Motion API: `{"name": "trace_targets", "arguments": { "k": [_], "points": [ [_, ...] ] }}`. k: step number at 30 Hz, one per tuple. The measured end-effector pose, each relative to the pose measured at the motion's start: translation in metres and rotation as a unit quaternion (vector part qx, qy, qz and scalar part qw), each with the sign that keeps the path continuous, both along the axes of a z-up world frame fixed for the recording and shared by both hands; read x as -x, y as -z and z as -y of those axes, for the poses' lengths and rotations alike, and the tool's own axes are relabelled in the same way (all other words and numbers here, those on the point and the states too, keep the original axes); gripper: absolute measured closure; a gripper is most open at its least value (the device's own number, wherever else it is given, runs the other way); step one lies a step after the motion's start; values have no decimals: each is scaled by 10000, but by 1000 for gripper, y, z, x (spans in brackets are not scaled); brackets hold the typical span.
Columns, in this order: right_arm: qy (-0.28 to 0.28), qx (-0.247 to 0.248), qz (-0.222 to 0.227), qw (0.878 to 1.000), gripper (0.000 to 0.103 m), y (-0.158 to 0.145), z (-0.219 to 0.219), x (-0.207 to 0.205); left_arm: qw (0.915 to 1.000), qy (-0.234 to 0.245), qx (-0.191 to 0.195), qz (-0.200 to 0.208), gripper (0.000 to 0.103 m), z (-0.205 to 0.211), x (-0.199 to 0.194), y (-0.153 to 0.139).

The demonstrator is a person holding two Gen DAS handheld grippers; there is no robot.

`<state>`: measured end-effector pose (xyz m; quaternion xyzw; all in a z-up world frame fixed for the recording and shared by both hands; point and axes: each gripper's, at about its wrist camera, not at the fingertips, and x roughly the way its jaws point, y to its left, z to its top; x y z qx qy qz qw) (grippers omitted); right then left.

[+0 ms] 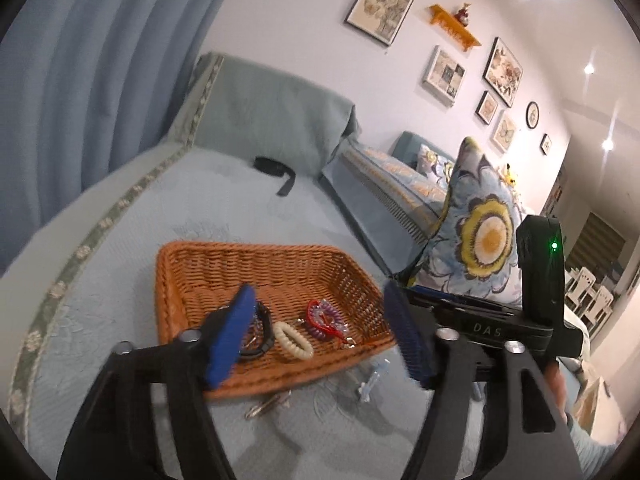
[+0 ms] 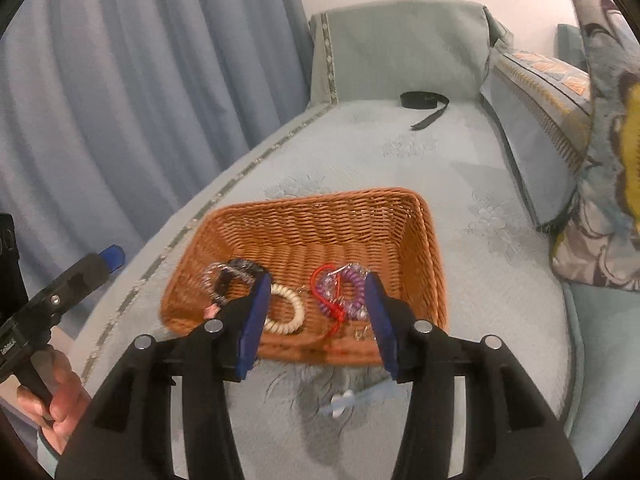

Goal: Organize jewelry
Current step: 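Move both open tools back toward the hair clips beside the basket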

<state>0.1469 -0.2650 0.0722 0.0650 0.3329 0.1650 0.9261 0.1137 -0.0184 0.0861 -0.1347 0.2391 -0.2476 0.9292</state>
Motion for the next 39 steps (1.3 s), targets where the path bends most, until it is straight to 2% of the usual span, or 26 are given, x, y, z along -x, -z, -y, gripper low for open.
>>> {"name": "trace_targets", "arguments": {
  "k": [6, 13, 17, 23, 30, 34, 37, 39],
  "points": [
    [103, 105, 104, 9998, 58, 5, 8, 38, 9996, -166, -118, 180, 31, -9, 41, -1],
    [156, 152, -260, 9994, 58, 42, 11, 53, 9990, -343, -239, -131, 31, -20, 60, 32],
    [313, 139, -530, 9980, 58, 71, 16, 51, 9976, -385, -221, -530, 31, -23, 53, 67],
    [599, 34, -912, 9940, 58, 104, 30, 36, 9919, -294, -727, -998, 35, -4, 23, 104],
    [808, -327, -1139, 9897, 58, 119, 44, 21, 9834, 27, -1272, -1293, 41, 23, -13, 121],
    [798, -567, -1287, 9868, 58, 126, 47, 11, 9783, 50, -1512, -1415, 42, 34, -32, 126],
    [787, -609, -1308, 9864, 58, 126, 45, 4, 9730, 150, -1672, -1584, 47, 41, -41, 133],
    [759, -600, -1308, 9867, 58, 125, 41, -2, 9714, 273, -1773, -1557, 48, 47, -37, 134]
  ]
}}
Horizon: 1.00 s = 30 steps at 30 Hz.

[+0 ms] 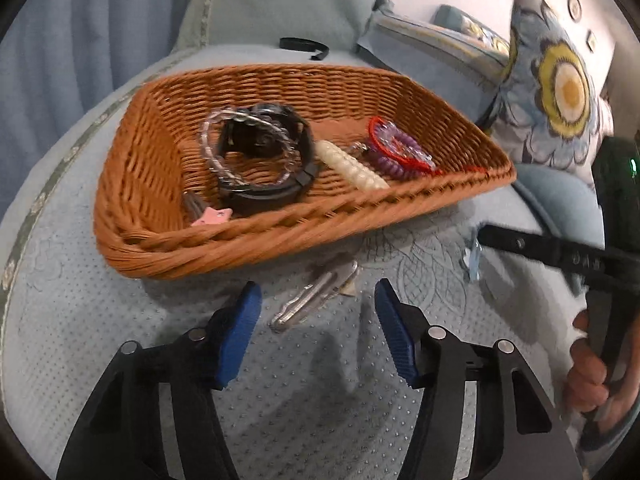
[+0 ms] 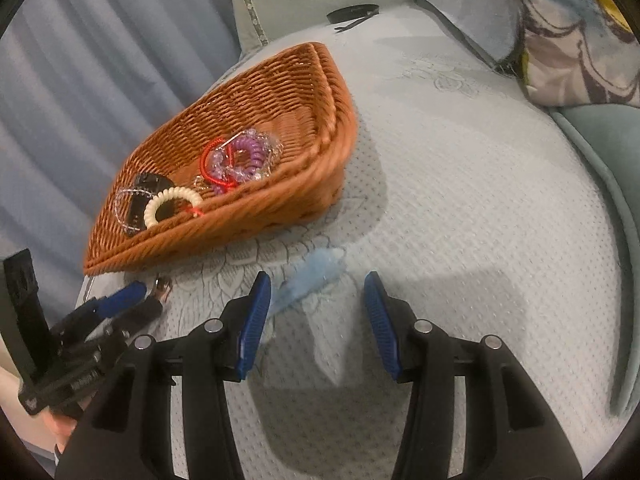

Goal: Organize jewelry
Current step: 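Move both open tools back toward the hair clips beside the basket, then grasp the clear blue hair clip with the right tool while the left grasps the silver clip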

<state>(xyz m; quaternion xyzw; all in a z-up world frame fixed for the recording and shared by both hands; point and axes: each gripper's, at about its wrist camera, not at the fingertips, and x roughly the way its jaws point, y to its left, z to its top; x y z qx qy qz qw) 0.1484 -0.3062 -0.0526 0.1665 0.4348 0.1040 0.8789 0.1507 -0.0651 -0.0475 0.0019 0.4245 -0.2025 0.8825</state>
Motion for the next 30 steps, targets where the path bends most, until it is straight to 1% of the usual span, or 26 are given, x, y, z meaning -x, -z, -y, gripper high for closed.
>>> {"name": "trace_targets", "arguments": {
  "k": [2, 4, 7, 10, 12, 15, 17, 18, 20, 23, 25, 27, 29, 30],
  "points": [
    [-72, 21, 2, 10000, 58, -1, -5, -6, 9996, 256, 118, -60, 54, 3, 5, -1],
    [-123, 115, 20, 9999, 58, -2, -12, -11, 9987, 417, 278, -125, 55, 4, 12, -1],
    [-262, 206, 45, 9994, 57, -3, -22, -14, 9982, 425, 406, -135, 55, 1, 19, -1],
    [-239, 351, 52, 9991, 57, -4, -31, -15, 9987, 195, 443, -137, 55, -4, 16, 0],
    [-129, 359, 46, 9993, 58, -5, -33, -14, 9992, -30, 393, -105, 57, -5, 13, 0],
    [53, 180, 26, 9998, 58, -5, -25, -2, 9994, -211, 267, -47, 57, -1, 10, -1],
    [27, 166, 35, 9999, 58, -2, -24, 5, 9996, -254, 119, 4, 57, 4, 7, -2],
    [-30, 259, 50, 9996, 58, -2, -28, 7, 9996, -283, 33, 30, 57, 8, 6, -2],
    [-39, 384, 76, 9992, 58, -2, -32, 5, 9994, -312, -114, 44, 58, 14, 3, -2],
    [-27, 320, 39, 9995, 58, -2, -35, -7, 9992, -300, -270, 71, 58, 18, 2, -1],
    [-65, 445, 62, 9990, 65, -3, -42, -11, 9991, -301, -295, 73, 58, 18, 1, -1],
    [-219, 695, 144, 9972, 80, -3, -52, -9, 9991, -300, -289, 73, 58, 18, -1, -1],
    [-463, 802, 216, 9955, 89, -3, -60, -2, 9989, -336, -302, 79, 62, 19, -1, -1],
    [-532, 821, 230, 9949, 94, -3, -62, 1, 9988, -372, -309, 84, 66, 19, -1, 0]
  ]
}}
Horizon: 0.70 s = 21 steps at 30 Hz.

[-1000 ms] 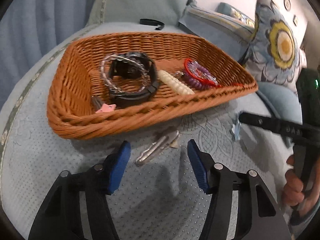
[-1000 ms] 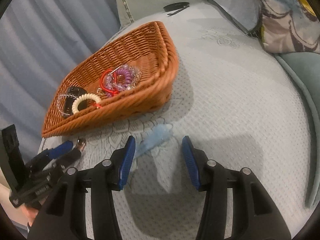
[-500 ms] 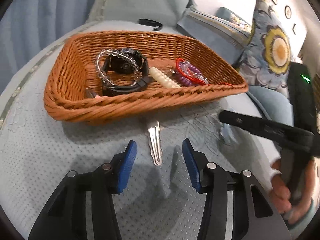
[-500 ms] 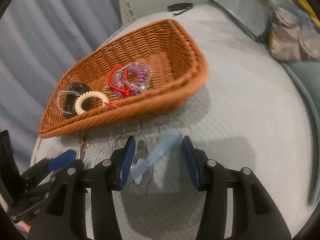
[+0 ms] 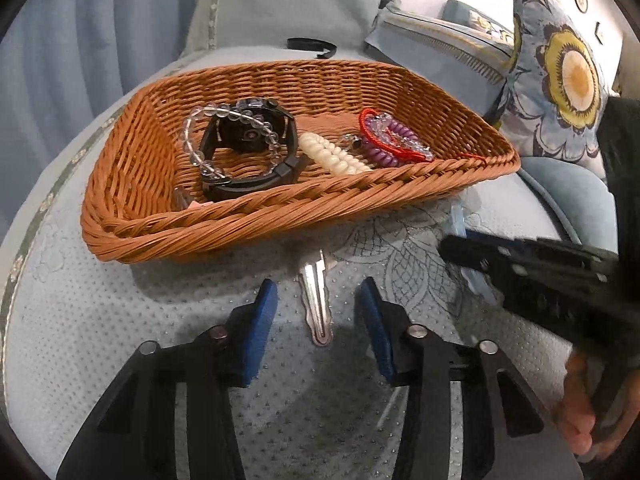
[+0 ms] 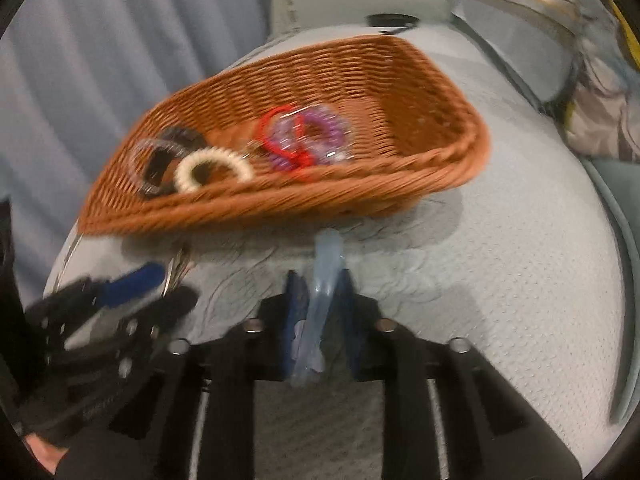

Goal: Organize jewelry
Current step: 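Grasp the clear blue hair clip with the right tool while the left grasps the silver clip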

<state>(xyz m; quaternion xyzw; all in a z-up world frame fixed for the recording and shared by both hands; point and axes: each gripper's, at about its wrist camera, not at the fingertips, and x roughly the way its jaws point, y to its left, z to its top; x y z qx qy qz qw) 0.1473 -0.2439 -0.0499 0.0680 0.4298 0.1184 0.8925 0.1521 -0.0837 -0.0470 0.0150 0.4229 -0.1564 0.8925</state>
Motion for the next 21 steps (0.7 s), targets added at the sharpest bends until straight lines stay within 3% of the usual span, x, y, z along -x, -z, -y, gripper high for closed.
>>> {"name": "trace_targets", "arguments": {
  "k": [2, 4, 13, 21],
  "points": [
    [-128, 12, 17, 9999, 94, 1, -2, 6, 10000, -79, -7, 13, 73, 0, 0, 1],
    [-256, 32, 49, 9997, 94, 2, -2, 16, 9999, -126, 37, 19, 91, -3, 1, 1],
    [-478, -106, 191, 9986, 94, -1, 2, 52, 9999, -28, 34, 130, 91, -8, 26, -3],
    [-595, -269, 629, 9959, 94, -31, 6, 77, 9968, -66, 603, 514, 91, -28, 71, -23]
  ]
}}
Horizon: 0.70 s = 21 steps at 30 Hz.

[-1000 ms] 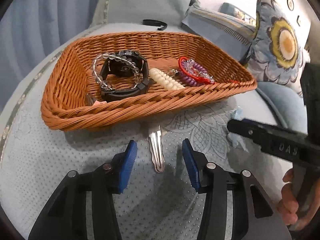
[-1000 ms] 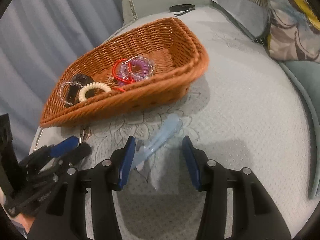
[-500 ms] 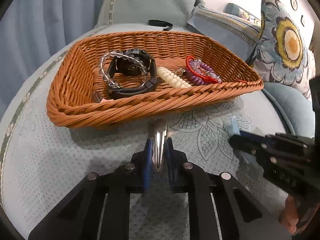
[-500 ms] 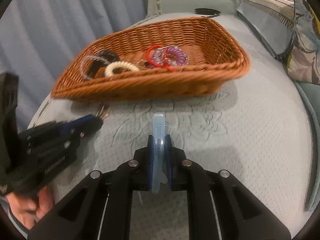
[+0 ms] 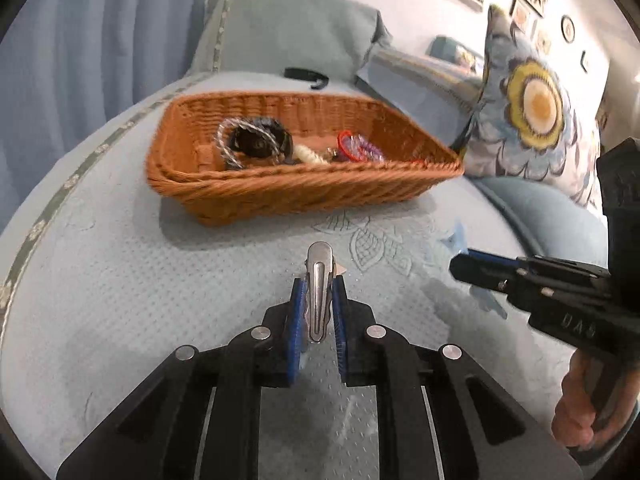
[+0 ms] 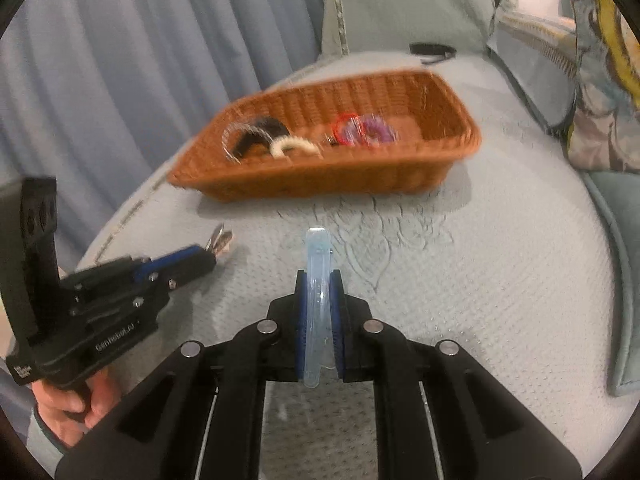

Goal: Organize jewelry
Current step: 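Grasp the clear blue hair clip with the right tool while the left grasps the silver clip, then carry both hair clips into the basket and open both tools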

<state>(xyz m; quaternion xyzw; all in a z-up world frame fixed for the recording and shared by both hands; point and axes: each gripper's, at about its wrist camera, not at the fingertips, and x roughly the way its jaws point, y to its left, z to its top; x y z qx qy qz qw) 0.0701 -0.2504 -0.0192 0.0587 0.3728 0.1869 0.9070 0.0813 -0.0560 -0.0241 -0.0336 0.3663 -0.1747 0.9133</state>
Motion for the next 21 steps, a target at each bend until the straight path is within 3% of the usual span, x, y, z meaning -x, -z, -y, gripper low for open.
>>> {"name": "trace_targets", "arguments": {
  "k": [7, 12, 17, 21],
  "points": [
    [-54, 64, 715, 9974, 94, -56, -3, 8, 9970, -182, 252, 714, 91, -10, 15, -53],
    [-34, 128, 1119, 9936, 94, -92, -9, -17, 9915, -169, 210, 1271, 91, -5, 7, -101],
    [21, 84, 1187, 9929, 94, -107, -11, -60, 9878, -208, 162, 1536, 91, -4, -22, -126],
    [107, 99, 1009, 9948, 94, -105, -11, -104, 9889, -345, 279, 1417, 91, -7, -65, -124]
  ]
}}
